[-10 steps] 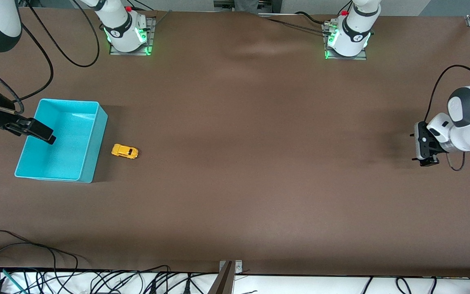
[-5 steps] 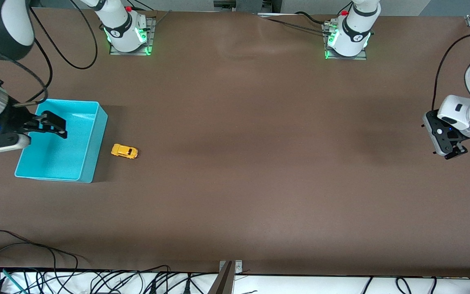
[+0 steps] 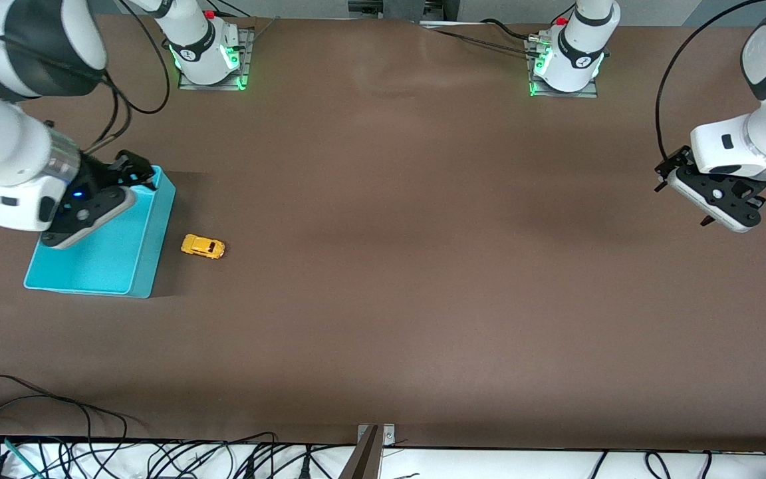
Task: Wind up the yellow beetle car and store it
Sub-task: 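Raise the left gripper away while the right gripper reaches the car, then lower the right gripper onto the yellow car and grasp it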
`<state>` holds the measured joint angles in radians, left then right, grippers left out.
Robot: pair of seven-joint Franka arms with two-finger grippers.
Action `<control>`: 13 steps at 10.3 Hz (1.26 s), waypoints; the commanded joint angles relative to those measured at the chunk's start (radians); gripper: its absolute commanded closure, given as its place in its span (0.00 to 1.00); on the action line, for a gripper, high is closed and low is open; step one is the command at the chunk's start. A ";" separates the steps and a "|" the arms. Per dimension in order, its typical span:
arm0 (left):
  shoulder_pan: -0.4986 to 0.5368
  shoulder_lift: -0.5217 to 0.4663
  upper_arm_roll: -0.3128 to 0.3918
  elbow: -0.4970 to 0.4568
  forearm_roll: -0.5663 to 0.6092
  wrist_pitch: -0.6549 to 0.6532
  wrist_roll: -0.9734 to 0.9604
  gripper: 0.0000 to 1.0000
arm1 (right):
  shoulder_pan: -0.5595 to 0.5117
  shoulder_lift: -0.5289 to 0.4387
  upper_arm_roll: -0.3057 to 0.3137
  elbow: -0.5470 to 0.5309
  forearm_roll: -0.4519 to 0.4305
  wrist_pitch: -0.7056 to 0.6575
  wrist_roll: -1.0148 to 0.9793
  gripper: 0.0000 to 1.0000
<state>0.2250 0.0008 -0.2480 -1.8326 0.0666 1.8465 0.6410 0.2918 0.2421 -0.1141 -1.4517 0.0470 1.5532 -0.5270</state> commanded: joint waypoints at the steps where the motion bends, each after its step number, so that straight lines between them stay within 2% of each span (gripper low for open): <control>1: -0.062 -0.035 0.027 0.054 -0.046 -0.083 -0.233 0.00 | -0.008 -0.027 0.001 -0.106 0.011 0.014 -0.149 0.00; 2: -0.088 -0.035 0.029 0.085 -0.057 -0.117 -0.339 0.00 | -0.013 -0.011 -0.001 -0.146 0.008 0.060 -0.156 0.00; 4: -0.130 -0.019 0.041 0.160 -0.074 -0.208 -0.421 0.00 | -0.011 -0.012 -0.001 -0.308 -0.001 0.314 -0.258 0.00; 5: -0.153 0.002 0.073 0.197 -0.080 -0.240 -0.438 0.00 | -0.017 -0.014 -0.004 -0.378 -0.001 0.418 -0.339 0.00; 7: -0.242 0.002 0.151 0.208 -0.099 -0.266 -0.478 0.00 | -0.017 -0.032 -0.012 -0.479 -0.002 0.542 -0.457 0.00; 10: -0.248 0.010 0.156 0.214 -0.116 -0.271 -0.512 0.00 | -0.019 -0.032 -0.044 -0.646 0.002 0.750 -0.605 0.00; 13: -0.237 0.010 0.157 0.214 -0.116 -0.271 -0.511 0.00 | -0.017 -0.004 -0.052 -0.722 0.005 0.849 -0.600 0.00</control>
<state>-0.0074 -0.0057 -0.1038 -1.6579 -0.0263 1.6045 0.1408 0.2754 0.2533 -0.1669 -2.1104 0.0461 2.3446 -1.1038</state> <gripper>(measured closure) 0.000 0.000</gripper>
